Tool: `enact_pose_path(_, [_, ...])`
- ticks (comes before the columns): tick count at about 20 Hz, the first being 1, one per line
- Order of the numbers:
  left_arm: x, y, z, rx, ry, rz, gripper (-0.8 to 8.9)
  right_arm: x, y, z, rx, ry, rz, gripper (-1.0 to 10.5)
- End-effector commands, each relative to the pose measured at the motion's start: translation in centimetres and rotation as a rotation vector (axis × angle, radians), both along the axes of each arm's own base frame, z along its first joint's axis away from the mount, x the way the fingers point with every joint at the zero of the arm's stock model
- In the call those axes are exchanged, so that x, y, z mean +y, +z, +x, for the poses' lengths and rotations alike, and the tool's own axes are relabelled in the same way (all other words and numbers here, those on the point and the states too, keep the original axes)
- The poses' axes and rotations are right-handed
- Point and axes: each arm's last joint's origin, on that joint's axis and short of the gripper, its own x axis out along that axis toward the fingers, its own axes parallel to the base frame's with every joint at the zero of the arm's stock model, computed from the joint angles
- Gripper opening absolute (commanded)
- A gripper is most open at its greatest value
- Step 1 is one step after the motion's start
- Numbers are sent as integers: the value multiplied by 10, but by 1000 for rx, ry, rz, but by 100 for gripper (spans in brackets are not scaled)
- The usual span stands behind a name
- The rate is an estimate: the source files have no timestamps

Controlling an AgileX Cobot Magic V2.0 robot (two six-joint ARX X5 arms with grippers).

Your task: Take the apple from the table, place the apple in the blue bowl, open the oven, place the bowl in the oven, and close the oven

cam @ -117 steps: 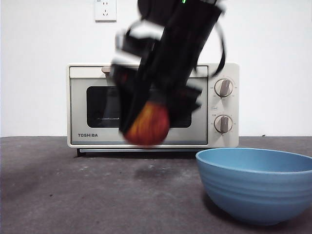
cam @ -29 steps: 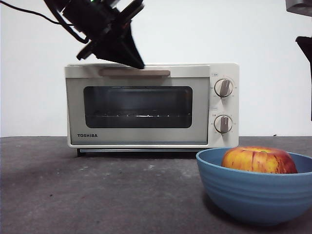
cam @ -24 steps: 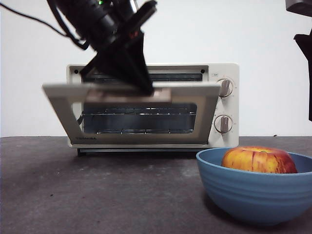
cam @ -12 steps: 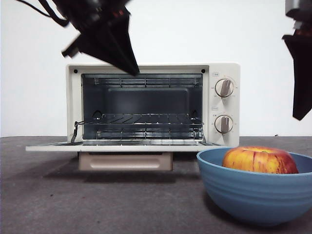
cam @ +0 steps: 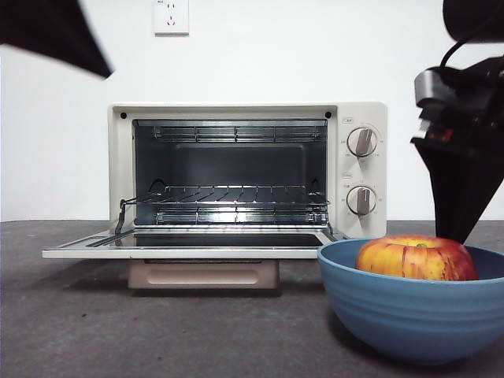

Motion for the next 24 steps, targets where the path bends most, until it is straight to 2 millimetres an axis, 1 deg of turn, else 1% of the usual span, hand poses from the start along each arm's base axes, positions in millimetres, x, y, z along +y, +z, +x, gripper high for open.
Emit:
enact_pose_path(1, [8, -11, -9, -3, 14, -8, 7, 5, -3, 5, 7, 31, 16, 318])
enact_pose_path(4, [14, -28, -23, 29, 30, -5, 7, 6, -9, 9, 25, 34, 7, 196])
enact_pose_path(5, [15, -31, -26, 33, 31, -5, 7, 7, -10, 9, 27, 36, 5, 164])
enact_pose_path(7, [16, -34, -31, 38, 42, -16, 7, 7, -10, 9, 25, 37, 5, 110])
enact_pose_path(10, [16, -33, -32, 30, 43, -19, 7, 7, -10, 9, 19, 52, 3, 8])
enact_pose_path(15, [16, -33, -32, 25, 43, -20, 7, 9, -8, 10, 29, 69, 66, 3])
enact_pose_path(17, [16, -33, -32, 25, 43, -20, 7, 10, -5, 9, 24, 60, 98, 3])
enact_pose_path(20, [16, -33, -32, 25, 43, -20, 7, 16, 10, 8, -2, 55, 149, 3])
enact_pose_path(24, [16, -33, -32, 24, 41, -18, 7, 29, 39, 14, -64, 46, 205, 3])
